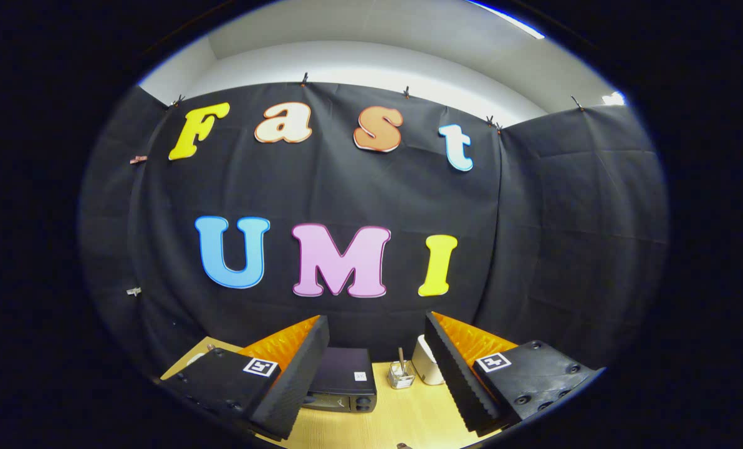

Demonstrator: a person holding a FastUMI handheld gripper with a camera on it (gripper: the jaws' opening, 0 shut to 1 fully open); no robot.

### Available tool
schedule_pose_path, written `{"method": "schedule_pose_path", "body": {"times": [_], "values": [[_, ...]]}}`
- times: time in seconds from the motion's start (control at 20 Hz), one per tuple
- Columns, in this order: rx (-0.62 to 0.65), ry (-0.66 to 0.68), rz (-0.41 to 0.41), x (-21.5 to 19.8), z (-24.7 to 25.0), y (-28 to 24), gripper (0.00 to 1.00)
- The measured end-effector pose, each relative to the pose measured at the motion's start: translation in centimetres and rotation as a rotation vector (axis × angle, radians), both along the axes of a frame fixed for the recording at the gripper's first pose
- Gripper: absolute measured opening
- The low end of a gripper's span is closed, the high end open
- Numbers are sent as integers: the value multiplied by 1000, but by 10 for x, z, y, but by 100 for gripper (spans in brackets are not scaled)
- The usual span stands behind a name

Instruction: Open the toaster oven, put the food inside, and close the toaster oven door.

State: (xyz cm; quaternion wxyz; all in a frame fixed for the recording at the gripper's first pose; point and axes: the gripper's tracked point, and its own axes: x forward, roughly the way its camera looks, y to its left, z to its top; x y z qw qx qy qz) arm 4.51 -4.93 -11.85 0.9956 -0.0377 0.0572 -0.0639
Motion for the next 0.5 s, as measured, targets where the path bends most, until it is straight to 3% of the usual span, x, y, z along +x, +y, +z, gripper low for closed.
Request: {"method": "schedule_pose_path", "body": {"times": [0.2, 0.5], "values": [[89, -97, 109, -13, 53, 13, 99], [117, -170, 172, -29, 80, 10, 98]]}}
